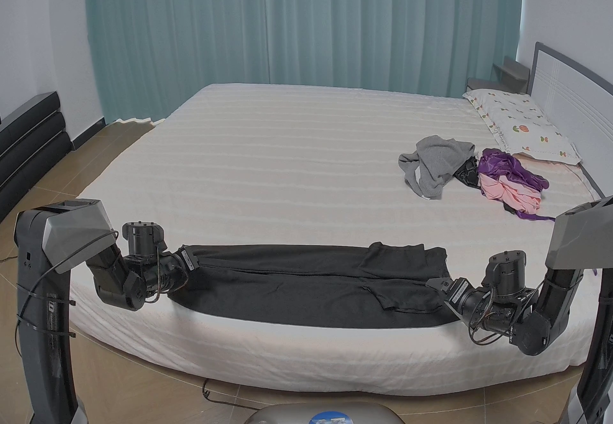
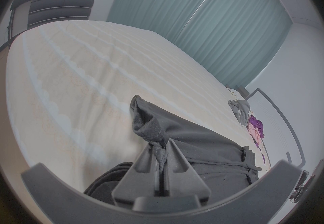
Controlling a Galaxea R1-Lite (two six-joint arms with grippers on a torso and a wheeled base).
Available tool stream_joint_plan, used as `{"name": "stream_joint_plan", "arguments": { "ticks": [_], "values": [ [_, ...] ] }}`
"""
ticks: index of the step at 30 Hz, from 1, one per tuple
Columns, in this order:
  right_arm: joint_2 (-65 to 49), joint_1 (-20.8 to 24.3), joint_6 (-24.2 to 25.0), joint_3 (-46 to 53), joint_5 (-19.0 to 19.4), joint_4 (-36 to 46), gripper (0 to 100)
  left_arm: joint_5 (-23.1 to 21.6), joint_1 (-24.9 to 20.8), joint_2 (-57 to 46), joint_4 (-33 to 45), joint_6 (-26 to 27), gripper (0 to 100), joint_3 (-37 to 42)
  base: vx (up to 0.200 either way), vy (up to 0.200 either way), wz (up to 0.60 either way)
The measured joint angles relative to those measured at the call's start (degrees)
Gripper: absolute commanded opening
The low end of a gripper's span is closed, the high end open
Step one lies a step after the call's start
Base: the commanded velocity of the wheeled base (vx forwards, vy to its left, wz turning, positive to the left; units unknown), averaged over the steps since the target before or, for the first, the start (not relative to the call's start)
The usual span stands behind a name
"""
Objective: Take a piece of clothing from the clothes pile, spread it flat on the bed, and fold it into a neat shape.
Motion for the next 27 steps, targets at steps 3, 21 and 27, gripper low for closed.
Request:
{"name": "stream_joint_plan", "arguments": {
  "ticks": [3,21,27],
  "values": [
    [0.0,-0.1,0.0,-0.1,0.0,0.0,100,0.1,-0.4,-0.1,0.0,0.0,0,0.0,0.000,-0.200,0.00],
    [-0.1,-0.5,2.6,0.3,0.5,0.0,100,6.4,-2.7,-3.4,0.5,0.0,0,0.4,0.000,-0.200,0.00],
    [-0.2,-0.4,3.3,0.2,0.8,0.0,100,8.3,-5.2,-4.9,2.5,0.0,0,-0.9,0.000,-0.200,0.00]
  ]
}}
